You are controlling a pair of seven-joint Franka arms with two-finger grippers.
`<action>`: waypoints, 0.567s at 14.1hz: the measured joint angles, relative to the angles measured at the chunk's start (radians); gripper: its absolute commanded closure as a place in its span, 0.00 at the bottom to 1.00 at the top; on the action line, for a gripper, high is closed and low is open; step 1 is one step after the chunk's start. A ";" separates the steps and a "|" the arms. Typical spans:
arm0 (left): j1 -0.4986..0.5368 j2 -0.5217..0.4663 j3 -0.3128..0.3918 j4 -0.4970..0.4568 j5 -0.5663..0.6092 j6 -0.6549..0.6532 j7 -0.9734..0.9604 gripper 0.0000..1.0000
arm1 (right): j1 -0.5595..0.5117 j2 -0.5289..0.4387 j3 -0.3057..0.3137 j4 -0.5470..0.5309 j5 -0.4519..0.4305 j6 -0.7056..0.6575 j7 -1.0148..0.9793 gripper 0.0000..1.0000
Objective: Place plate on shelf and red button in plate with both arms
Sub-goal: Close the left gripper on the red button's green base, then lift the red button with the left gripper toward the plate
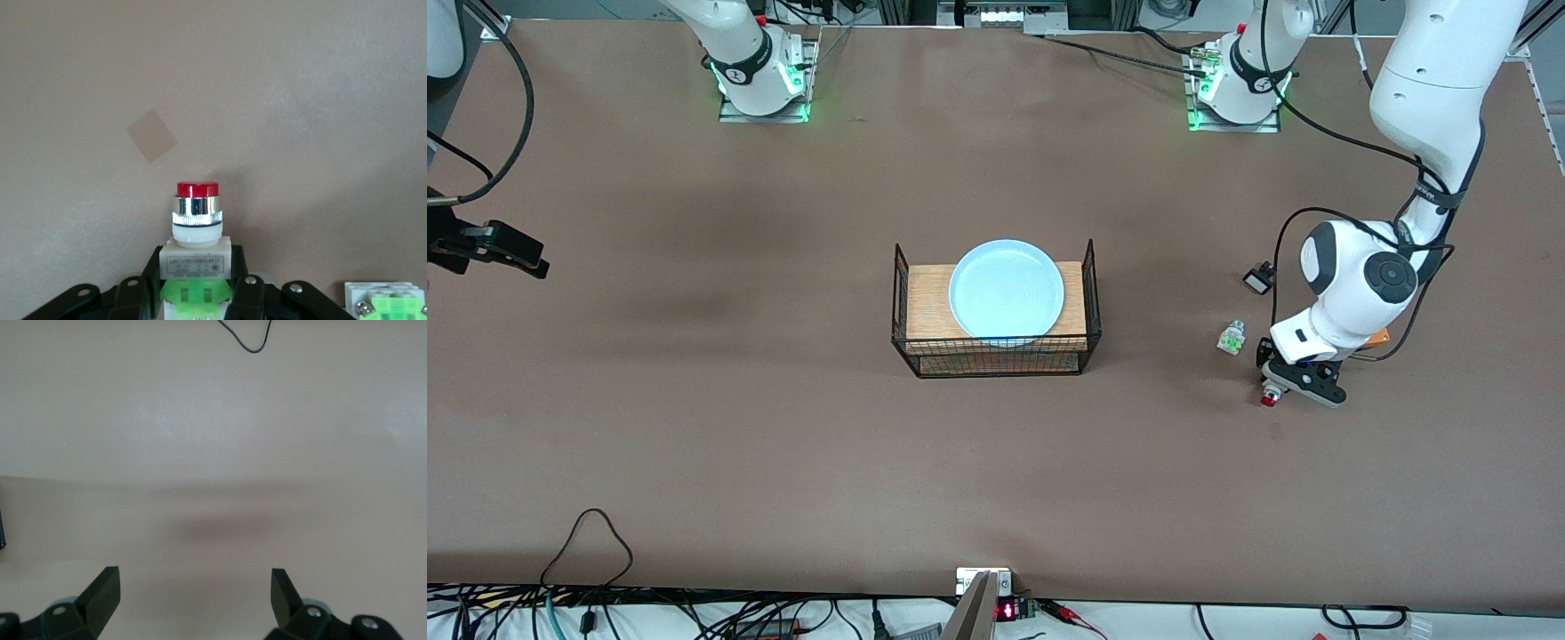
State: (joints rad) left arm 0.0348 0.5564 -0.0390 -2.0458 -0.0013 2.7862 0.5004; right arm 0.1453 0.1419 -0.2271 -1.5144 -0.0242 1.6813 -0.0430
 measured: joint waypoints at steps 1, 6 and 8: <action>0.000 -0.008 0.000 0.014 0.000 -0.034 0.000 0.77 | 0.000 0.000 0.000 0.002 0.000 0.000 0.000 0.00; -0.003 -0.042 -0.013 0.175 0.000 -0.330 -0.008 0.77 | 0.001 0.001 0.005 0.032 0.000 0.002 0.000 0.00; -0.008 -0.044 -0.029 0.257 0.000 -0.458 -0.014 0.79 | 0.009 0.002 0.009 0.041 0.000 0.002 0.000 0.00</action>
State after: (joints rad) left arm 0.0270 0.5122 -0.0683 -1.7883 -0.0014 2.3283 0.4863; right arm 0.1546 0.1437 -0.2180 -1.4733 -0.0241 1.6832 -0.0430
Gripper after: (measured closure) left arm 0.586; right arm 0.000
